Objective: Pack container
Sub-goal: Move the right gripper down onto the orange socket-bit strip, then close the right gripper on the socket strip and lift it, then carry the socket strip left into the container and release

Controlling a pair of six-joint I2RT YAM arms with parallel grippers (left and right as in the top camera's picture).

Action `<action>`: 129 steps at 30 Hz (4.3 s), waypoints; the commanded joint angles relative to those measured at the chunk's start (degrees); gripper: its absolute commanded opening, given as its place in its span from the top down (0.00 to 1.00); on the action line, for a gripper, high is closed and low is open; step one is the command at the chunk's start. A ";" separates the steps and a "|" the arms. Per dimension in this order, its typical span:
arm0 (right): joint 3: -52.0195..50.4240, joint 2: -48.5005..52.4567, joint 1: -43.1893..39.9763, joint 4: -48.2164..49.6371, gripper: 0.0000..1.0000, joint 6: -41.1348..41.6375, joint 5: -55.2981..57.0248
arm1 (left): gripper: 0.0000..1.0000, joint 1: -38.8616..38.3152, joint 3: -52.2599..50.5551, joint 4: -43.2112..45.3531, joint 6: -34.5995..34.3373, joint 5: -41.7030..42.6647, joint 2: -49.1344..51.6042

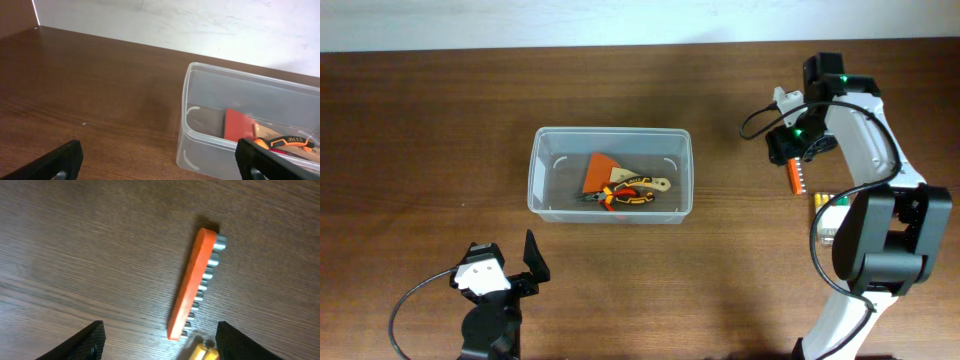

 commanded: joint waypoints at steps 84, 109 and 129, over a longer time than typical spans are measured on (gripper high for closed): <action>56.04 9.20 24.68 -23.23 0.79 6.05 -4.11 | 0.01 -0.24 -0.17 -0.09 0.50 -0.20 -0.35; 22.67 9.53 37.20 -12.90 0.83 -23.12 -11.23 | 0.01 -0.24 -0.15 -0.09 0.50 -0.20 -0.35; 48.96 9.09 29.53 -25.42 0.10 1.36 -9.46 | 0.01 -0.24 -0.15 -0.09 0.50 -0.20 -0.35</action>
